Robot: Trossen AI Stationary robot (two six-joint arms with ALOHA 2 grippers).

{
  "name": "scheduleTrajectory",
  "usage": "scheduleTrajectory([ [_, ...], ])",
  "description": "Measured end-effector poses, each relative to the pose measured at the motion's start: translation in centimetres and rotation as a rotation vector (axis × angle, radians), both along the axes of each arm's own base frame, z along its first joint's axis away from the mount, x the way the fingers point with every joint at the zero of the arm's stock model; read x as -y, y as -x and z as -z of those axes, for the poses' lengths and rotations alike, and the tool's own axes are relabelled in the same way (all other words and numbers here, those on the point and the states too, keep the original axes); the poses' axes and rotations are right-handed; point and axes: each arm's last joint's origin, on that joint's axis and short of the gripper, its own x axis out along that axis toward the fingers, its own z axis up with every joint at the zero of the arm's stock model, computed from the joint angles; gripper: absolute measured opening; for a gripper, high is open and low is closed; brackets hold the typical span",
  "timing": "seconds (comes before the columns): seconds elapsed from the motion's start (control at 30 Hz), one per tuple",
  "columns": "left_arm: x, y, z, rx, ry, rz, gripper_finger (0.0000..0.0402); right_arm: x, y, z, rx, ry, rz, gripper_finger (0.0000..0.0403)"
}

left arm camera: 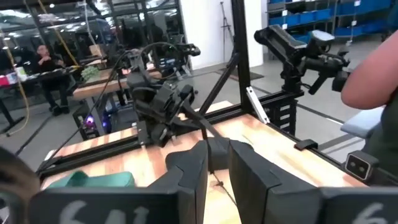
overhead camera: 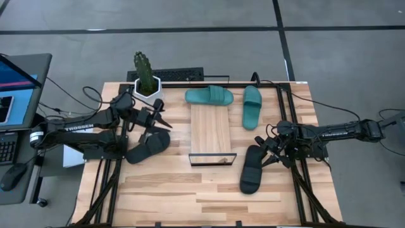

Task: Pick and place slides into the shelf
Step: Put the green slide on the shelf

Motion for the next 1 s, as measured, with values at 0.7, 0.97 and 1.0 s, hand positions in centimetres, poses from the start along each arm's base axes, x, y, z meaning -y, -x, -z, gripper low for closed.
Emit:
scheduleTrajectory([
  [0.7, 0.28, -0.07, -0.21, 0.009, 0.029, 0.019, 0.0055, 0.00, 0.00, 0.01, 0.000, 0.000, -0.001, 0.0114],
  [0.97, 0.29, -0.04, -0.92, 0.089, -0.013, 0.019, 0.0055, 0.00, 0.00, 0.00, 0.000, 0.000, 0.000, 0.0114],
  [1.0, 0.29, -0.04, -0.95, 0.094, -0.018, 0.019, 0.0055, 0.00, 0.00, 0.01, -0.001, 0.000, 0.000, 0.0114],
])
